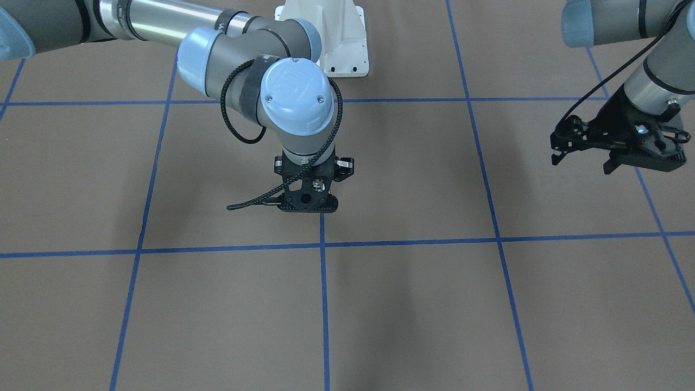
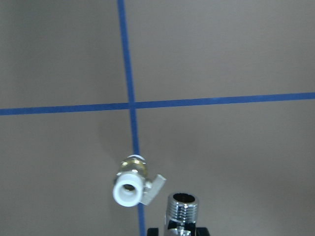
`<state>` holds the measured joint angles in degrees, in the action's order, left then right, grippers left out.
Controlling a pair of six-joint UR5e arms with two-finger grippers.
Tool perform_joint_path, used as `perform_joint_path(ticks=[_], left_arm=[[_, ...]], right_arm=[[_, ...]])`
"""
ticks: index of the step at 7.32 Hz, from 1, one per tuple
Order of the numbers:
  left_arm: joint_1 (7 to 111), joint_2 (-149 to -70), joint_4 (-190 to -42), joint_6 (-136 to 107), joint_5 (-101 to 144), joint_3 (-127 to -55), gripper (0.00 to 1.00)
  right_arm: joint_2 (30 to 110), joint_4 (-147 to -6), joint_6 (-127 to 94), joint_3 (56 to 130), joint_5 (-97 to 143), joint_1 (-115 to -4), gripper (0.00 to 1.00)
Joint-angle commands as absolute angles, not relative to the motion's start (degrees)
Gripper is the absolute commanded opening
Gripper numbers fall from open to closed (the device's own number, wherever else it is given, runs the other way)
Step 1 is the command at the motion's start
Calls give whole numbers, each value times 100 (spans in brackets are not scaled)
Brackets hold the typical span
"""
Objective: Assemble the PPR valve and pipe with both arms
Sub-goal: 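Lower the chrome fitting onto the valve top and press it in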
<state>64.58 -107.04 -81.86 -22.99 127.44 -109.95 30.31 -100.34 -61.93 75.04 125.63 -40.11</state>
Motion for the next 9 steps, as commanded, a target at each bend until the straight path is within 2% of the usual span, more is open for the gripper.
perform_joint_path(ticks=[1, 9], left_arm=[[6478, -10556, -8191, -2232, 12814, -11030, 100], [6451, -10556, -8191, -2241, 12814, -10978, 100]], right_arm=[[3041, -9870, -6258, 7427, 12516, -3911, 0], [3094, -9879, -6249, 7444, 12516, -3911, 0]])
